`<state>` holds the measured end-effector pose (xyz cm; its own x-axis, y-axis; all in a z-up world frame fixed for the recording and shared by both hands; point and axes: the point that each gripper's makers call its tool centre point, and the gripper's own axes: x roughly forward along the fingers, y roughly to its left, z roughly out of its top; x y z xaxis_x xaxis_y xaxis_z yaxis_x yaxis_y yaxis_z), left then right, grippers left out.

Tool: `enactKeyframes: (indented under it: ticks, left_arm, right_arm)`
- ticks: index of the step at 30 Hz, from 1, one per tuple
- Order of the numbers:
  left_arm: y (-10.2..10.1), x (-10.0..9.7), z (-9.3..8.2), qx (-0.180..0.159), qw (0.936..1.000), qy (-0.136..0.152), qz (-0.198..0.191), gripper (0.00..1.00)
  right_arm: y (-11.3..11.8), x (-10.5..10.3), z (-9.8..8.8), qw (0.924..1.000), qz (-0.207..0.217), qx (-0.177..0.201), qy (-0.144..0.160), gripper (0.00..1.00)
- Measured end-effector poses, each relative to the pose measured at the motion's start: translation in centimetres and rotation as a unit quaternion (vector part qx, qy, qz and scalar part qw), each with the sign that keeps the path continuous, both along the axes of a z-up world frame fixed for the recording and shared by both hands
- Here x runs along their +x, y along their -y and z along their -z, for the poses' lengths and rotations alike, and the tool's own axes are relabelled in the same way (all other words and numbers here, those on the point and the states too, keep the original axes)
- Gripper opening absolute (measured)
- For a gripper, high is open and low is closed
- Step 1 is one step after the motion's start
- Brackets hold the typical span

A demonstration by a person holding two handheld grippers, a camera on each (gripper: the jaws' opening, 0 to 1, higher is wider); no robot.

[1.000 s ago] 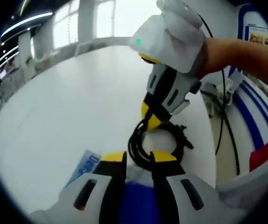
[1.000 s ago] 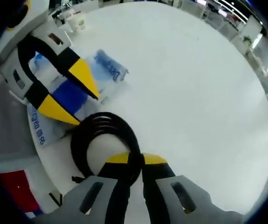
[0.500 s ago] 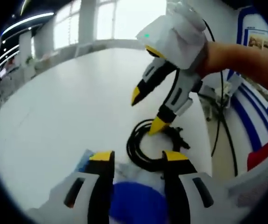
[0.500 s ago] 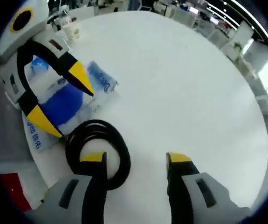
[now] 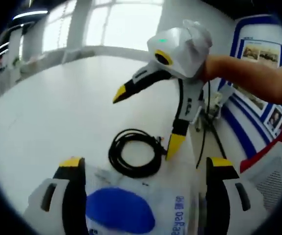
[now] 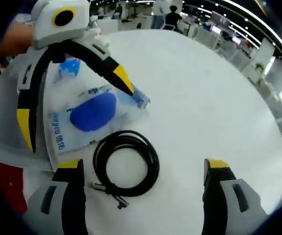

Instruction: Arrange the tabletop items into an orderly group along one side of the table until the central work area is clear of visible clutter.

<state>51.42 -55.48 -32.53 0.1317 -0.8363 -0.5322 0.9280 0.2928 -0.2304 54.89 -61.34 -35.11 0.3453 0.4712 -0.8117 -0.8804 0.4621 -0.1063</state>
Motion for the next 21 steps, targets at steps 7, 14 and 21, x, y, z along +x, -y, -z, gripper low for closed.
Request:
enactKeyframes:
  ticks: [7,14,21]
  left_arm:
    - [-2.2,0.0,-0.6,-0.002,0.9999,0.008,-0.012,0.99]
    - [-4.6,-0.3,-1.4,-0.012,0.9994,0.017,-0.028,0.99]
    - [-6.5,0.3,-1.8,-0.009,0.9992,0.023,-0.033,0.99]
  right_arm:
    - [-0.4,-1.5,-1.3,0.9995,0.015,0.024,0.013,1.00]
    - [-0.8,-3.5,-2.0,0.9991,0.027,0.029,0.017,1.00]
    - [-2.6,-5.8,-2.9,0.9980,0.037,0.044,0.025,1.00]
